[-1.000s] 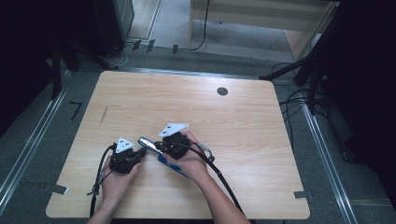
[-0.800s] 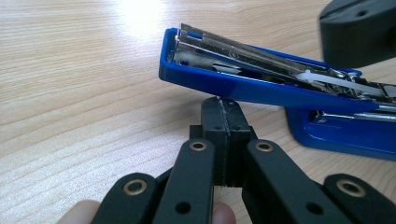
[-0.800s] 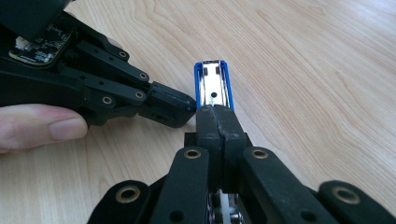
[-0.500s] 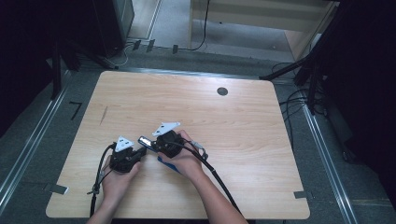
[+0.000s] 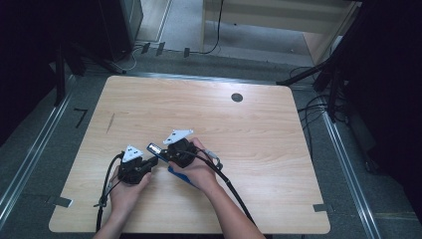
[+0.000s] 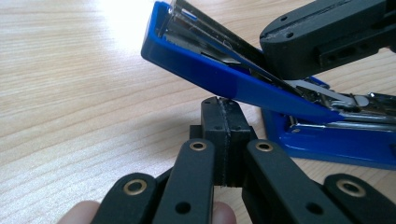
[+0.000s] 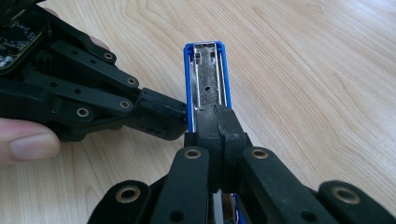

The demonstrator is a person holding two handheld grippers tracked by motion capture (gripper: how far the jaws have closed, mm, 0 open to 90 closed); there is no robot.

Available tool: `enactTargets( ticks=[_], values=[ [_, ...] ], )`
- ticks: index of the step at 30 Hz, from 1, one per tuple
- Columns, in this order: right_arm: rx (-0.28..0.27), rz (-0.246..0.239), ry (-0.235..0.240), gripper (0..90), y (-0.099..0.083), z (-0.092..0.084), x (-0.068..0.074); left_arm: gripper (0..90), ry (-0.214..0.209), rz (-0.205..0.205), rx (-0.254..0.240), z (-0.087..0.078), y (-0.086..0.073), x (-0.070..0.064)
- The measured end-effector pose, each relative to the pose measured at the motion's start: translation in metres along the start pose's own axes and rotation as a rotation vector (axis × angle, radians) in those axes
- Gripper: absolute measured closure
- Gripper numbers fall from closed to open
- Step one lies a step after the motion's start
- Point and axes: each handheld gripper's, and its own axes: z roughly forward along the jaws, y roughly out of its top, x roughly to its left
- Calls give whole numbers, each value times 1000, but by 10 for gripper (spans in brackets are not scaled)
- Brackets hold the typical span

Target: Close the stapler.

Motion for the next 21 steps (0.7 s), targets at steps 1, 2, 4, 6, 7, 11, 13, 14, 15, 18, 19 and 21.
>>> enactTargets(
  ticks=[1,2,4,6,7,11,13,14,15,18,19,21],
  values=[
    [-1,-4,0,900,0,-1,0,900,-2,3,-1,0,0,0],
    [-5,-7,1,900,0,-1,0,900,-3,3,-3,-1,0,-1],
    [-6,-2,0,900,0,-3,0,900,-5,11,-8,-2,0,-2],
    [-6,0,0,900,0,-3,-1,900,-16,13,-10,-2,-1,-4],
    [-7,-4,0,900,0,-4,-1,900,-19,12,-11,-2,-2,-6],
    [-10,5,-3,900,0,-6,0,900,-37,15,-10,-3,-6,-13],
    [-12,-4,-2,900,0,-7,0,900,-46,20,-7,-3,-7,-17],
    [-12,-3,-3,900,0,-7,1,900,-48,24,-15,-4,-9,-20],
    [-13,-5,-4,900,0,-8,1,900,-58,15,-29,-5,-10,-22],
    [-16,-2,-3,900,1,-9,1,900,-103,5,-61,-8,-13,-27],
    [-18,-1,-4,900,1,-9,1,900,-108,17,-66,-9,-13,-29],
    [-19,-4,-2,900,1,-10,1,900,-118,21,-80,-9,-14,-34]
  ],
)
